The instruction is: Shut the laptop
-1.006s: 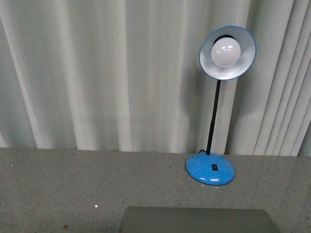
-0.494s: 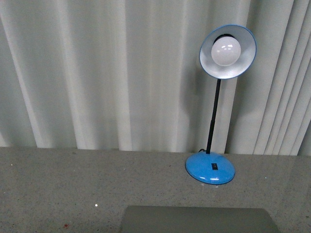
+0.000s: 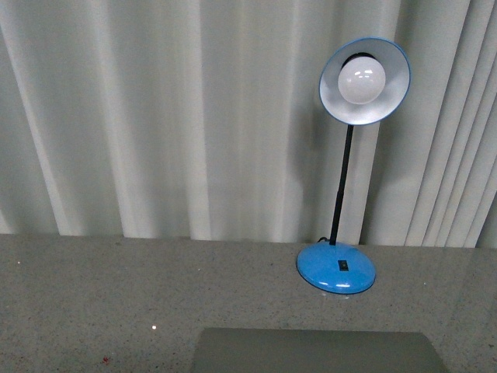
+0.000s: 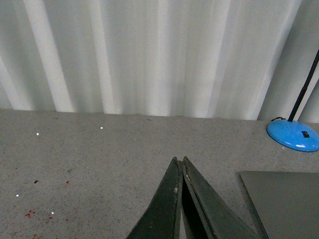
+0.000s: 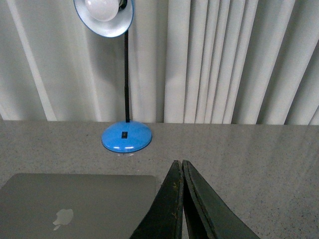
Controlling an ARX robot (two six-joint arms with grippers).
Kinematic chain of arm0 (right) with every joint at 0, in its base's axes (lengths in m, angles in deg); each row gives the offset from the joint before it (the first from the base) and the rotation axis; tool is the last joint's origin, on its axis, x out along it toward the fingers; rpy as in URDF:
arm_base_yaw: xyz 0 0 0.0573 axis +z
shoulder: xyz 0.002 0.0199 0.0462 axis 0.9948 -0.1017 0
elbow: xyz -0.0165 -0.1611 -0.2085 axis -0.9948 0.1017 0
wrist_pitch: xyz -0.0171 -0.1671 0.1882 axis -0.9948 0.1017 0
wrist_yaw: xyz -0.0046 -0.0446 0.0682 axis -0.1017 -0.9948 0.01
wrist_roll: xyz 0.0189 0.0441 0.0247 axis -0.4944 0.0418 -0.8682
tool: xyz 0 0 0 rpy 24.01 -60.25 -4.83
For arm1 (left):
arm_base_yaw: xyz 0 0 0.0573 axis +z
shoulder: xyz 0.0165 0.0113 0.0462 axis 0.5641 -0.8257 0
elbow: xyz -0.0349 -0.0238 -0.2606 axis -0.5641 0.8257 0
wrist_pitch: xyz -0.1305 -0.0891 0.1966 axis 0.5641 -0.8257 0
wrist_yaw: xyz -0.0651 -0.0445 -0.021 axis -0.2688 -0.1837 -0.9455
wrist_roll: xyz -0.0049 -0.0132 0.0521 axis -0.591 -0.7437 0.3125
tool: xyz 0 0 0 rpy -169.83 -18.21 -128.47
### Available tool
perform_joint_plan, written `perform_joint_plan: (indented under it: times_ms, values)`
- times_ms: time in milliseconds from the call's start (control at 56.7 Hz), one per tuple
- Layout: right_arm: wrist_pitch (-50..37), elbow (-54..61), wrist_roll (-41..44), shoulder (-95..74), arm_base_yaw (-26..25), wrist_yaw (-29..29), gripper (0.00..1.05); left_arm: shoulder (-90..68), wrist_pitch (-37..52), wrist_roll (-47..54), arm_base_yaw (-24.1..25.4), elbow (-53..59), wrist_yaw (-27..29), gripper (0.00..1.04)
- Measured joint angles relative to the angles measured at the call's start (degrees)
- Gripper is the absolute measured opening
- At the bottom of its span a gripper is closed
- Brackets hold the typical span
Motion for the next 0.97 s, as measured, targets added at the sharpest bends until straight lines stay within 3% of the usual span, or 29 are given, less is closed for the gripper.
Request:
perform_joint_plan:
  times_ms: [212,476,529,971]
  values:
    - [0.0,0.0,0.0,0.0,0.0,0.0,0.47,0.0,0.0,0.0,0.0,0.0,0.0,0.54]
    - [0.0,0.0,0.0,0.0,0.0,0.0,0.93,0.0,0.0,0.0,0.0,0.0,0.0,0.99]
    - [0.0,0.0,0.0,0.0,0.0,0.0,0.99,0.0,0.0,0.2,0.0,0.0,0.0,0.98]
    - [0.0,0.0,0.0,0.0,0.0,0.0,0.97,0.0,0.0,0.2,0.0,0.0,0.0,0.98]
